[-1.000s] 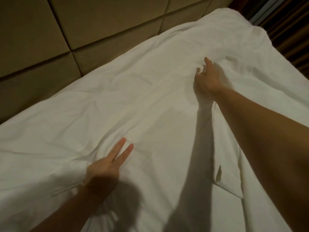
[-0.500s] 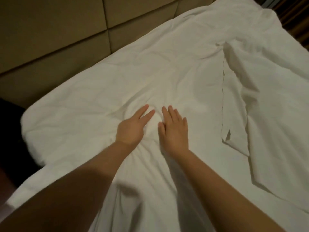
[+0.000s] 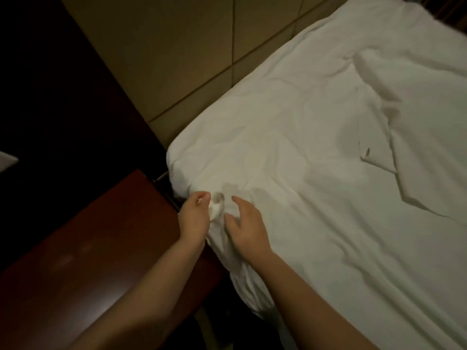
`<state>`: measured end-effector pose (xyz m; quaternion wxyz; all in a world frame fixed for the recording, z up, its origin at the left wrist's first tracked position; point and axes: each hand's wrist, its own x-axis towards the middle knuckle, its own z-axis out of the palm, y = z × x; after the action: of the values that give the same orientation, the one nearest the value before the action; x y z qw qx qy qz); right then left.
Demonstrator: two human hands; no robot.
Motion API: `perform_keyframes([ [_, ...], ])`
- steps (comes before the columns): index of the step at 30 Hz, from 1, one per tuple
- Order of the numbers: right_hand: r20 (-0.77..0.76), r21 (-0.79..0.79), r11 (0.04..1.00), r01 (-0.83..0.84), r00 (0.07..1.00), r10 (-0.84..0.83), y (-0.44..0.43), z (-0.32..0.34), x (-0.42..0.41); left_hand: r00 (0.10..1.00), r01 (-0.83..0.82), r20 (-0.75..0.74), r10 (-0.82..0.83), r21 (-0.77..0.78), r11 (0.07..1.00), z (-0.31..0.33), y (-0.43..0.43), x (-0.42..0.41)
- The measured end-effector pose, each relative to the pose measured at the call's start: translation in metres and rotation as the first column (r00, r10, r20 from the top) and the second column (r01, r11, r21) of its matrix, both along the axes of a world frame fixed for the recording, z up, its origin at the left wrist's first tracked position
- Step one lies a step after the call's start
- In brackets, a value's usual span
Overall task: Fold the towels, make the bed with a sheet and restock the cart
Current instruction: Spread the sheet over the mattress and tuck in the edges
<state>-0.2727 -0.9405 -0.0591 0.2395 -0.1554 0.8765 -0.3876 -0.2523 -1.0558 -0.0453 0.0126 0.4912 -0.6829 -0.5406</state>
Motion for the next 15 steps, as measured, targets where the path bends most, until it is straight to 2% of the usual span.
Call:
perform_keyframes([
  [2,-0.018,-0.059,0.998,0.024,1.0,-0.025,-0.012,0.013,0.039,0.995,-0.093,-0.026,0.098,0.154,0.984,0.008,0.002,0.027],
  [5,-0.014,-0.102,0.98,0.171,0.985,-0.173,-0.023,0.028,0.084,0.982,-0.155,-0.047,0.184,0.362,0.919,0.028,0.002,0.056],
  [8,-0.029,-0.139,0.954,0.267,0.961,-0.273,-0.04,0.054,0.137,0.978,-0.134,-0.081,0.192,0.461,0.877,0.055,-0.007,0.098],
  [11,-0.143,-0.161,0.939,0.303,0.935,-0.326,-0.047,0.085,0.184,0.966,-0.174,-0.066,0.249,0.546,0.819,0.095,-0.019,0.131],
  [15,-0.314,-0.088,0.966,0.245,0.913,-0.26,-0.04,0.109,0.238,0.937,-0.251,-0.023,0.349,0.653,0.715,0.135,-0.03,0.171],
])
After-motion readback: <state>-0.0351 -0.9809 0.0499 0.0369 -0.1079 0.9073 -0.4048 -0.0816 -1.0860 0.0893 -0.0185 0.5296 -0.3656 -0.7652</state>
